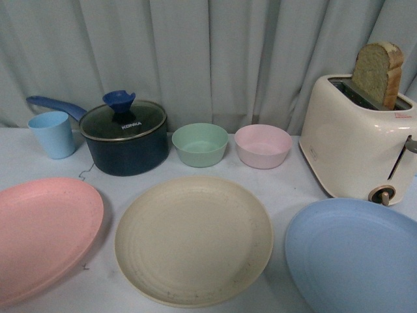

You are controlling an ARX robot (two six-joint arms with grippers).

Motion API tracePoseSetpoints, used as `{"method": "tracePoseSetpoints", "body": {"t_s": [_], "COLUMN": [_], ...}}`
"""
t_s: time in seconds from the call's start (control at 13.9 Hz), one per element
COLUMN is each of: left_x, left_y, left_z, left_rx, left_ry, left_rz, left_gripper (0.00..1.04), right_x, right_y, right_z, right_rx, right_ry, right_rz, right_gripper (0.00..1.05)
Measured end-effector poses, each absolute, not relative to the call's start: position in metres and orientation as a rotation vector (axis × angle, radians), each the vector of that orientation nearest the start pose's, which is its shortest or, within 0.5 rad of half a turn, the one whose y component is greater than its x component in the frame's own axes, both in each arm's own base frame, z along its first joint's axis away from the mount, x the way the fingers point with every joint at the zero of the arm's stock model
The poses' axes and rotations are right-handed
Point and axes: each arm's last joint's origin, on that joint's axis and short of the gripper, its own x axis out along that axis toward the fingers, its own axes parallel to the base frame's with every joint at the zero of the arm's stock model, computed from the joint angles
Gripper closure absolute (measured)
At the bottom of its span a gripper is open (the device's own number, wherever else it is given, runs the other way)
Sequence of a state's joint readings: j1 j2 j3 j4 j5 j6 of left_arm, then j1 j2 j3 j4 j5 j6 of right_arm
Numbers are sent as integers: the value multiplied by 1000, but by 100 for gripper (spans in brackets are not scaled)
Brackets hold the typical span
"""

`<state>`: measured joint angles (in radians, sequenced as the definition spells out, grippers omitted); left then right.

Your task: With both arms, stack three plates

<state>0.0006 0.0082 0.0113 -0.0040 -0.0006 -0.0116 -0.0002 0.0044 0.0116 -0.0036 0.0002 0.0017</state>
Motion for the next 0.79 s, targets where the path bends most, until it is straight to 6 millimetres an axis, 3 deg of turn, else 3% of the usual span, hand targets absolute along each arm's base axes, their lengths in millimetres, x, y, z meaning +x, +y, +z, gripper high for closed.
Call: {"method": "tracePoseSetpoints", "body": {"t_s": [0.79], "left_x": [98], "left_y": [0], "left_z": [166], "left_rx": [-12], "left_ry": [1], "left_rz": [1], "left_gripper": [7], "right_x": [97], "right_y": [0], "right_z": [167], "right_rx": [2], "right_ry": [-4], "right_rz": [0], "right_gripper": [6]}}
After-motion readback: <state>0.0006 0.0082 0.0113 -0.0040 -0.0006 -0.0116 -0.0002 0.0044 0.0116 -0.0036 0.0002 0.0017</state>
